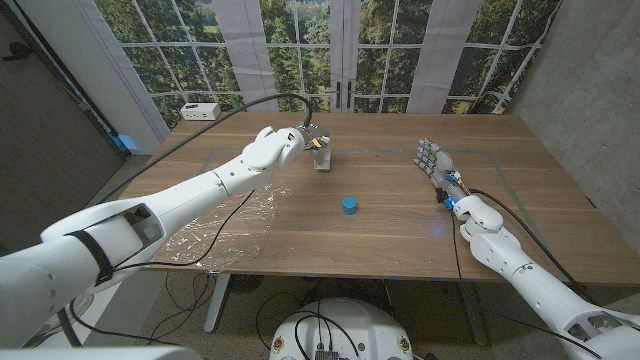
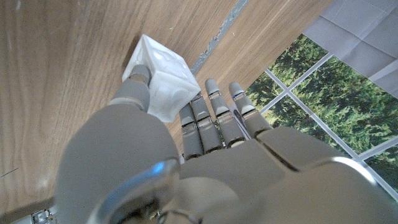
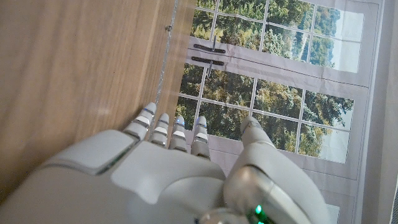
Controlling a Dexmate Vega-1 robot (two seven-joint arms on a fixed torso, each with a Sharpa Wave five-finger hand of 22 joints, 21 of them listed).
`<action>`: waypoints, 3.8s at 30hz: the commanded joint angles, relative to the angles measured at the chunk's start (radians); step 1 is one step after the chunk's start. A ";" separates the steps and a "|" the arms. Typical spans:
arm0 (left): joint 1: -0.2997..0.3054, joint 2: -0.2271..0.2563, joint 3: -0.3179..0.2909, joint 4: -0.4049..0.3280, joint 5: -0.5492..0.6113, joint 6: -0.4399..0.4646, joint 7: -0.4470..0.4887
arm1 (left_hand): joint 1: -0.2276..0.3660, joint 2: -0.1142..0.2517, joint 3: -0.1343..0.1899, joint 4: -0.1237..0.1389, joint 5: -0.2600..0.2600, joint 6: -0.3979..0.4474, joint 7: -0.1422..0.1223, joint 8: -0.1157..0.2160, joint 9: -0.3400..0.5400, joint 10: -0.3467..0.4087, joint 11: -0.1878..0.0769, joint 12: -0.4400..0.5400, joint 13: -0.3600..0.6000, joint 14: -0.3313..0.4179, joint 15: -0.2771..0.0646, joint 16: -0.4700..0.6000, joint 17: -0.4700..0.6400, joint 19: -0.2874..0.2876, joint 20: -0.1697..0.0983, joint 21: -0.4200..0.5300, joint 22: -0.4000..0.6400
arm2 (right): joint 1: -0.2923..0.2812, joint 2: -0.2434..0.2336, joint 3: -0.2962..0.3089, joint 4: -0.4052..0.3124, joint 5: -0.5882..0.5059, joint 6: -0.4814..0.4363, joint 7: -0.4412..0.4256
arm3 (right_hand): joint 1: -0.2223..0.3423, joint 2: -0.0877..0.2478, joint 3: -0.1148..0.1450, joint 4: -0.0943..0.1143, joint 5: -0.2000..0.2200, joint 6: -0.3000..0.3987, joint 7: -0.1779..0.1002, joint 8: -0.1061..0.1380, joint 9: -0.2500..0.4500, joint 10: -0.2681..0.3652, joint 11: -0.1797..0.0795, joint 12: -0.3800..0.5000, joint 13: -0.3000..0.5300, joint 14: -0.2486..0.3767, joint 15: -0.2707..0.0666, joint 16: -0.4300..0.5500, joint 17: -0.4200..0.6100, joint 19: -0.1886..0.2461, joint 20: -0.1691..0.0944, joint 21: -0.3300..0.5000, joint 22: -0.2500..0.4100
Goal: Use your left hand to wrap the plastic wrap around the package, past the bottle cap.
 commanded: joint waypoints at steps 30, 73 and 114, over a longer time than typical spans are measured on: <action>0.250 0.222 -0.236 -0.408 0.004 0.008 -0.118 | 0.104 0.115 0.059 0.051 0.000 0.144 -0.023 0.019 0.014 0.076 -0.072 0.018 0.045 0.018 -0.126 -0.012 0.012 0.009 0.005 0.016 0.001 | -0.057 -0.023 -0.027 -0.146 -0.038 -0.026 -0.060 | -0.001 0.007 0.003 0.000 0.002 0.012 0.000 -0.004 0.006 0.015 0.008 0.001 0.004 0.008 0.005 0.006 0.001 0.005 0.006 0.007 0.001; 0.561 0.391 -0.472 -0.701 0.050 0.139 -0.285 | 0.110 0.112 0.061 0.053 -0.001 0.147 -0.018 0.028 0.024 0.077 -0.070 0.027 0.068 0.024 -0.129 -0.019 0.023 0.004 0.000 0.025 0.000 | -0.035 -0.017 -0.064 -0.176 -0.068 -0.048 -0.062 | 0.000 0.007 0.004 0.000 0.002 0.014 -0.001 -0.007 0.006 0.024 0.011 -0.001 0.004 0.012 0.004 0.005 0.001 0.007 0.006 0.007 0.001; 0.771 0.492 -0.599 -0.754 0.173 0.319 -0.417 | 0.114 0.113 0.063 0.055 -0.001 0.146 -0.019 0.032 0.025 0.076 -0.071 0.033 0.088 0.024 -0.134 -0.027 0.032 -0.002 -0.004 0.033 -0.001 | -0.026 -0.014 -0.093 -0.212 -0.087 -0.058 -0.053 | 0.001 0.006 0.005 -0.001 0.002 0.015 -0.002 -0.009 0.006 0.027 0.012 -0.005 0.004 0.015 0.005 0.003 0.001 0.008 0.007 0.006 0.001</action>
